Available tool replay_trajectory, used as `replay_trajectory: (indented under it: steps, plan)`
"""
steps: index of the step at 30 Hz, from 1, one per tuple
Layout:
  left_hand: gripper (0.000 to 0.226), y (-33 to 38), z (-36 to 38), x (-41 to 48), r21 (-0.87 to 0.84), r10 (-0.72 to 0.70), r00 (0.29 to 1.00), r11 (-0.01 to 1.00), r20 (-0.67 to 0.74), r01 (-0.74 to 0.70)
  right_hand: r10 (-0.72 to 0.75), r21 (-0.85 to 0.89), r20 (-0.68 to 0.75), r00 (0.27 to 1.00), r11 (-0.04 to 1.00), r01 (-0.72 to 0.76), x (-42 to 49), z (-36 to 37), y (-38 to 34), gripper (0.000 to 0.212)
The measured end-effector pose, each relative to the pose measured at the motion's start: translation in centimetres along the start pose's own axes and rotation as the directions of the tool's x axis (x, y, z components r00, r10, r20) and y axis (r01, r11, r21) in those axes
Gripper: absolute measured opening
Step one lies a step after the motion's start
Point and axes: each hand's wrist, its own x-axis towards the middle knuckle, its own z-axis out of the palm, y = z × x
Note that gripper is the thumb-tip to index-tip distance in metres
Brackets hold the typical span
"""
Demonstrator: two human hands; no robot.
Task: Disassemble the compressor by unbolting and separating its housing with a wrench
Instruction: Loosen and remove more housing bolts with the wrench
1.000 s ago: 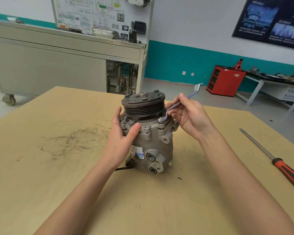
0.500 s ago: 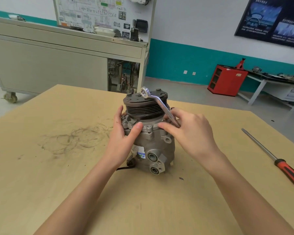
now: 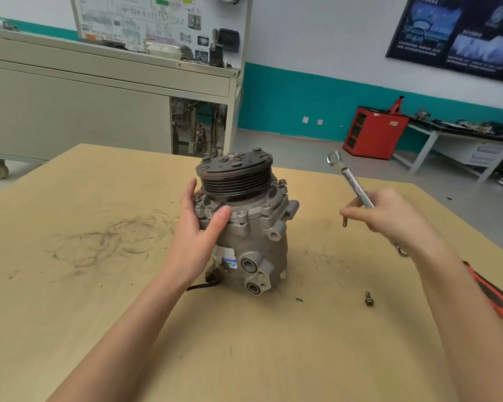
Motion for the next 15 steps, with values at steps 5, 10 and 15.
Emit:
replay_trajectory:
  steps: [5, 10, 15]
  plan:
    - [0.085, -0.5, 0.2, 0.2, 0.008, 0.023, 1.0, 1.0, -0.009, -0.023, 0.31, -0.244, 0.125, 0.942, 0.93, -0.274, 1.0, 4.6, 9.0, 0.017]
    - [0.083, -0.8, 0.3, 0.2, -0.008, 0.021, 1.0, 1.0, -0.012, -0.022, 0.358, -0.279, 0.05, 0.932, 0.901, -0.331, 3.2, 6.7, 9.5, 0.017]
    - [0.083, -0.9, 0.2, 0.2, 0.009, 0.02, 1.0, 1.0, -0.009, -0.02, 0.314, -0.369, 0.093, 0.945, 0.892, -0.26, 4.3, 8.2, 8.5, 0.031]
